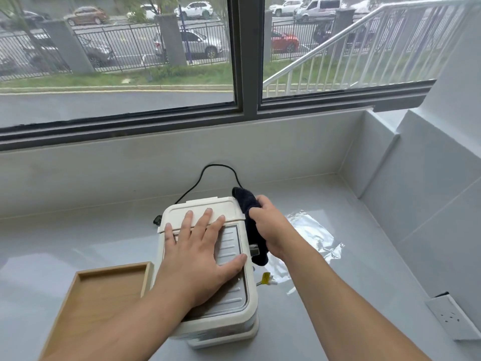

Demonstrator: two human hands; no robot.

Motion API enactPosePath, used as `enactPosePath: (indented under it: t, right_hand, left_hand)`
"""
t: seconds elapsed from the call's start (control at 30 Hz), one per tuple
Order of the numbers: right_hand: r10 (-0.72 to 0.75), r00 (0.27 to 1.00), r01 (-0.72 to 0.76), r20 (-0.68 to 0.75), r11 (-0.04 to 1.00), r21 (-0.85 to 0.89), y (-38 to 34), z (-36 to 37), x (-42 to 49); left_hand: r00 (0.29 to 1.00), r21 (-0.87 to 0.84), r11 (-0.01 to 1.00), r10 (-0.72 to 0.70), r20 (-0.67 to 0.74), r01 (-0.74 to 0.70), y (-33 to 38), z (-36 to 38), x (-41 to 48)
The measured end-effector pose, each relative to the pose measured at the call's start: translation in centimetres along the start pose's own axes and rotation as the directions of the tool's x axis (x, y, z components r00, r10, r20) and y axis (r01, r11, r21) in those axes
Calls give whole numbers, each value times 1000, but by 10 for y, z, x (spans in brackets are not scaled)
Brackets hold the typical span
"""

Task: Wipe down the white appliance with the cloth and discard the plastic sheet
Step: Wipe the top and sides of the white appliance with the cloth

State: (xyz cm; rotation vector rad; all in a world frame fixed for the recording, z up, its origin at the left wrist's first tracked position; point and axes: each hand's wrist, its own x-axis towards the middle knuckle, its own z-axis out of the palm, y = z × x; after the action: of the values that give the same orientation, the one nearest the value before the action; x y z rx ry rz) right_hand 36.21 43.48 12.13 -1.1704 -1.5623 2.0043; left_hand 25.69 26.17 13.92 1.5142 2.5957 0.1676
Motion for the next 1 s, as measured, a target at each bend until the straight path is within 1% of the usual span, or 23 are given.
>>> enactPosePath:
  t: [0.07,0.1,0.13,0.17,0.2,0.23,0.27,0.33,0.4,0.47,0.53,0.6,0.63,0.73,0.8,0.9,1.0]
  right_hand:
    - [-99,994,91,-45,982,-163,-13,4,-17]
    - [-167,985,146,-52,951,-273,-19,10,-27]
    - [-242,970,211,-31,896,-391,-24,17,-36]
    - [-313,950,276,15,813,-512,-25,26,-45]
    - [-376,924,332,66,708,-623,-25,36,-53]
    - [-423,900,372,108,614,-696,-23,44,-61]
    - [-446,886,391,128,567,-725,-20,51,-68]
    - [-434,894,373,113,581,-723,-17,60,-79]
    - [-369,925,325,92,642,-695,-22,68,-89]
    - [-266,960,260,89,726,-637,-30,80,-97]
    - [-179,981,190,79,769,-610,-35,92,-103]
    - [-131,990,140,58,786,-602,-34,101,-109]
    - [-120,991,127,50,794,-594,-33,106,-111]
    - [-99,994,104,38,849,-517,-27,120,-122]
    - [-98,995,95,17,880,-466,-22,130,-129]
    - [-131,991,104,-33,894,-437,-17,142,-139]
    - [-160,982,105,-99,903,-417,-18,144,-148]
  left_hand:
    - [1000,-3,1000,6,-10,-6,1,1,0]
    - [1000,-9,1000,11,-16,-12,1,0,1]
    - [1000,-24,1000,17,-22,-18,1,-1,1]
    - [999,-45,999,25,-25,-26,1,-2,1]
    - [999,-68,997,33,-24,-35,0,-4,0]
    - [999,-97,994,40,-21,-42,-2,-6,-1]
    - [999,-144,988,44,-29,-48,-4,-9,-2]
    - [994,-311,948,35,-102,-65,-9,-16,-6]
    - [987,-518,852,-14,-161,-73,-14,-21,-11]
    - [990,-676,735,-58,-131,-46,-18,-26,-18]
    - [996,-739,674,-60,-73,-14,-25,-29,-23]
    - [1000,-750,661,-9,-18,-7,-36,-34,-27]
    - [1000,-732,681,24,-15,-27,-44,-37,-29]
    - [988,-620,770,117,-96,-152,-66,-50,-33]
    - [980,-574,795,168,-104,-197,-78,-57,-37]
    - [986,-601,785,161,-35,-150,-90,-65,-44]
    - [995,-617,781,98,-37,-100,-102,-70,-48]
